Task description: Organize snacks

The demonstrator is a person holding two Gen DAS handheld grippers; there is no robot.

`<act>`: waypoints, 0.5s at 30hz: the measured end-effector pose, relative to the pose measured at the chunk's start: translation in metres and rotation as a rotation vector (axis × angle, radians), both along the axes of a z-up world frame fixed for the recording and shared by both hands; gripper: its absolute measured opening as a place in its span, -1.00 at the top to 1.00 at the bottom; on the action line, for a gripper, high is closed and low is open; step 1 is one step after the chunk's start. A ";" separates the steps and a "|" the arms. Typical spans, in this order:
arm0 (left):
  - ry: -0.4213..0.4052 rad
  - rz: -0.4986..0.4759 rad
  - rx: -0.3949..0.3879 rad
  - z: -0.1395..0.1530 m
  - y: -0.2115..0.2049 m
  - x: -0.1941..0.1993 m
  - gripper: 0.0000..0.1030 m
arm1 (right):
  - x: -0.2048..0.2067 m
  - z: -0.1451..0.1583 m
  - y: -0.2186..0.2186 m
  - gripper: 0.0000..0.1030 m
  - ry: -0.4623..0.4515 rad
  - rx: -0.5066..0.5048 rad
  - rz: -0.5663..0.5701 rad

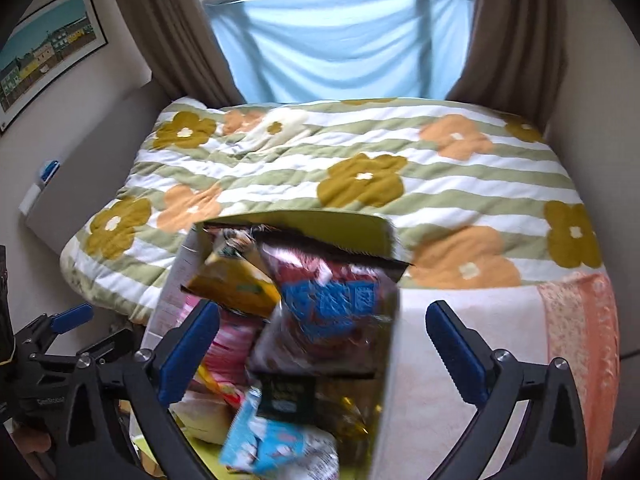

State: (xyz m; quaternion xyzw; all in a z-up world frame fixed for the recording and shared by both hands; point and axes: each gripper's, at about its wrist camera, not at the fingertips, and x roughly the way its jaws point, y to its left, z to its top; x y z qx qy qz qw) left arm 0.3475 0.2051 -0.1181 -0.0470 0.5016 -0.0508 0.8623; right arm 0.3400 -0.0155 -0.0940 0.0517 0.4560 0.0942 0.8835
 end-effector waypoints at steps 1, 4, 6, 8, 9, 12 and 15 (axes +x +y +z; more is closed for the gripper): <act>0.000 -0.007 0.000 -0.001 -0.002 -0.004 -0.99 | -0.004 -0.001 -0.002 -0.99 0.001 0.002 -0.005; -0.011 -0.011 0.009 0.003 -0.008 -0.017 -0.99 | -0.018 -0.001 -0.005 -0.99 0.010 0.010 -0.007; -0.025 -0.006 0.012 0.010 -0.010 -0.027 -0.99 | -0.026 0.002 -0.008 -0.99 0.000 0.015 0.001; -0.052 0.003 0.016 0.022 -0.013 -0.042 -0.99 | -0.037 0.008 -0.010 -0.99 -0.015 0.027 0.007; -0.071 0.010 0.020 0.030 -0.016 -0.051 -0.99 | -0.042 0.011 -0.012 -0.99 -0.024 0.032 0.010; -0.137 0.022 0.022 0.055 -0.026 -0.077 -0.99 | -0.065 0.028 -0.020 -0.99 -0.073 0.041 0.022; -0.224 0.029 0.030 0.086 -0.044 -0.113 -0.99 | -0.098 0.052 -0.035 -0.99 -0.138 0.030 0.017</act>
